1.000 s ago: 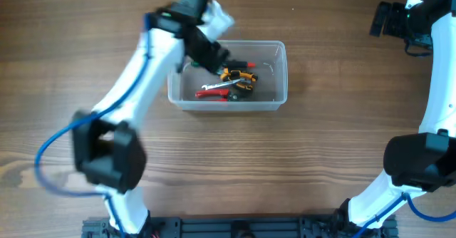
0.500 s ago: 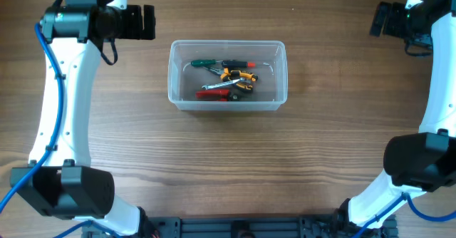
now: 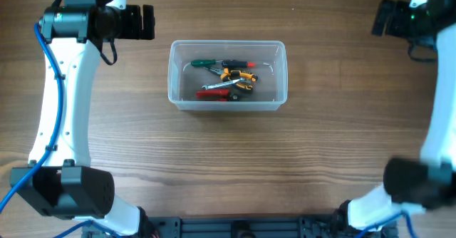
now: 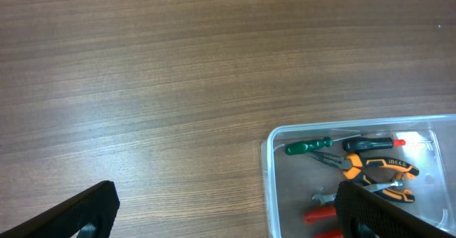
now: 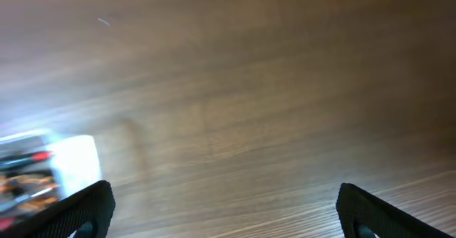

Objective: Pack container

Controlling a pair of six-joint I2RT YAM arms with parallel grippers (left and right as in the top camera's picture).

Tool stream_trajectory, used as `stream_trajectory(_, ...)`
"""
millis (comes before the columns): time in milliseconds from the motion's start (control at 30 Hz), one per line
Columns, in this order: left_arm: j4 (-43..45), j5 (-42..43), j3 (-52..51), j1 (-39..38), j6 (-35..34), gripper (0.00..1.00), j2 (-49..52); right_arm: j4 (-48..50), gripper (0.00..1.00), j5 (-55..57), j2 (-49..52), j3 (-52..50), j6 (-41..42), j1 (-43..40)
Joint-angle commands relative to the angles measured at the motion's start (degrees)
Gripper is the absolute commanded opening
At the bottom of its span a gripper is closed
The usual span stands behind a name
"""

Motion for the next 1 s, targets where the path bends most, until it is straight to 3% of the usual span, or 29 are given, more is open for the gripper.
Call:
stream_trajectory(0, -0.1, -0.1, 0.3, 0.2, -1.0, 1.00, 0.1, 0.2, 1.00, 0.7, -18.1, 1.2, -0.2, 6.6)
stream_trajectory(133, -0.1, -0.1, 0.3, 0.2, -1.0, 1.00, 0.1, 0.1, 1.00, 0.7, -30.7, 1.0, -0.2, 14.7)
stream_trajectory(267, -0.1, -0.1, 0.3, 0.2, -1.0, 1.00, 0.1, 0.1, 1.00, 0.7, -40.9, 0.0, -0.2, 15.8)
stream_trajectory(433, -0.1, -0.2, 0.3, 0.2, -1.0, 1.00, 0.1, 1.8, 1.00, 5.9, -52.6, -12.8, -5.6, 15.8)
stream_trajectory(533, 0.0, -0.1, 0.3, 0.2, -1.0, 1.00, 0.1, 18.4, 1.00, 7.6, -62.9, -29.6, -12.2, 15.6)
stream_trajectory(733, 0.0, -0.1, 0.3, 0.2, -1.0, 1.00, 0.1, 53.4, 1.00, 5.8, -76.1, -57.1, -12.0, 15.6)
stream_trajectory(867, 0.0, -0.1, 0.3, 0.2, -1.0, 1.00, 0.1, 75.8, 1.00, 5.8, -80.8, -75.1, -7.8, 15.6)
stream_trajectory(933, 0.0, -0.1, 0.3, 0.2, -1.0, 1.00, 0.1, 81.8, 1.00, 5.9, -82.3, -81.8, -2.8, 15.6)
stream_trajectory(967, 0.0, -0.1, 0.3, 0.2, -1.0, 1.00, 0.1, 84.2, 1.00, 5.9, -84.3, -89.5, 3.5, 15.6)
